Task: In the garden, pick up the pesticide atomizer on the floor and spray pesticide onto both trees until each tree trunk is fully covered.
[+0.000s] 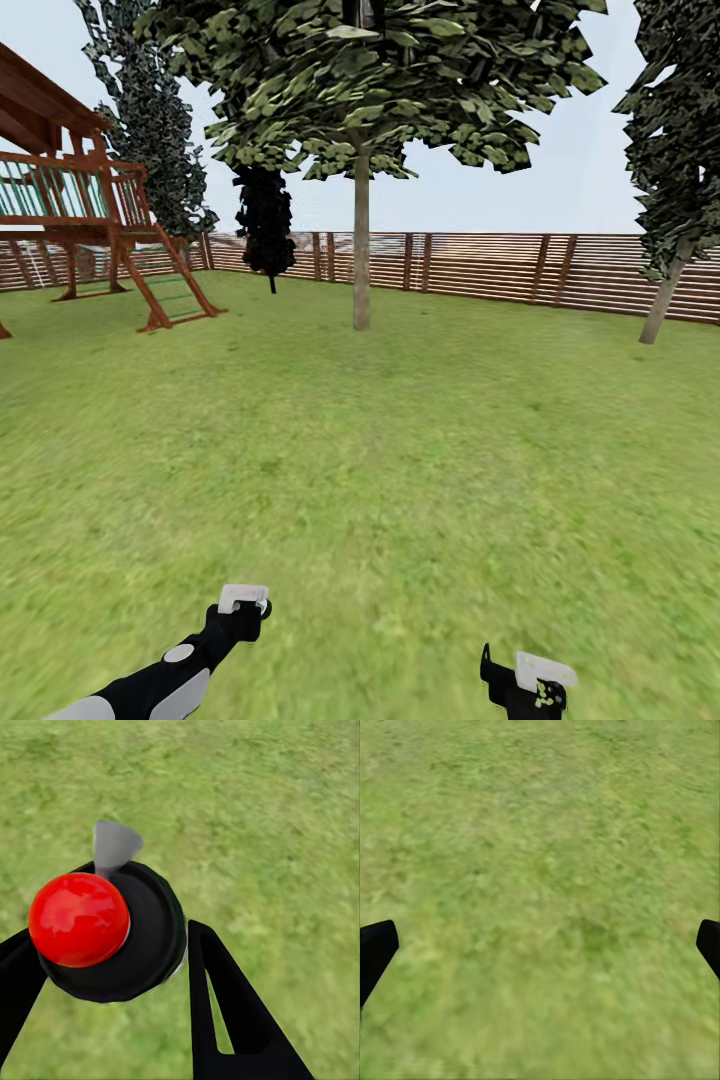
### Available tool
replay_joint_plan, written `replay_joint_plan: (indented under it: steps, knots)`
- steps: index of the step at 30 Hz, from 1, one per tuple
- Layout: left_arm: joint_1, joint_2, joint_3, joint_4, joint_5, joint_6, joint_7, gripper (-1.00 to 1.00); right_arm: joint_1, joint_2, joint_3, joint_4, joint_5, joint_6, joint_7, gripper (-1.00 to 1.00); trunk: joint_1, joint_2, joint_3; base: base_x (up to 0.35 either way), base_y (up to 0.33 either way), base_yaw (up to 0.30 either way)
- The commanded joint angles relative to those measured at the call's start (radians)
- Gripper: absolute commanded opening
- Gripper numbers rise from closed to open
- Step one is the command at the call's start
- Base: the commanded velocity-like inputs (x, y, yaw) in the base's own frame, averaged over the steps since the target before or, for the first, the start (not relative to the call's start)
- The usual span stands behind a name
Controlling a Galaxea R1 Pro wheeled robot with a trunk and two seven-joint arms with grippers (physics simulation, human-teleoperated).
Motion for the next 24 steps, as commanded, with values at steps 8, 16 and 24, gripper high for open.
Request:
replay_joint_plan:
  steps: [8, 16, 24]
  knots:
    - [-0.002, 0.000, -0.008, -0.002, 0.009, -0.005, 0.003, -1.00, -0.002, -0.002, 0.008, -0.001, -0.010, -0.006, -0.006, 1.00, 0.001, -0.002, -0.002, 0.334, 0.000, 0.000]
    - [-0.002, 0.000, -0.008, -0.002, 0.009, -0.005, 0.003, -1.00, -0.002, -0.002, 0.008, -0.001, -0.010, -0.006, -0.006, 1.00, 0.001, -0.002, -0.002, 0.334, 0.000, 0.000]
    - [-0.002, 0.000, -0.008, -0.001, 0.009, -0.005, 0.003, -1.00, -0.002, -0.001, 0.009, -0.001, -0.010, -0.006, -0.006, 1.00, 0.001, -0.002, -0.002, 0.334, 0.000, 0.000]
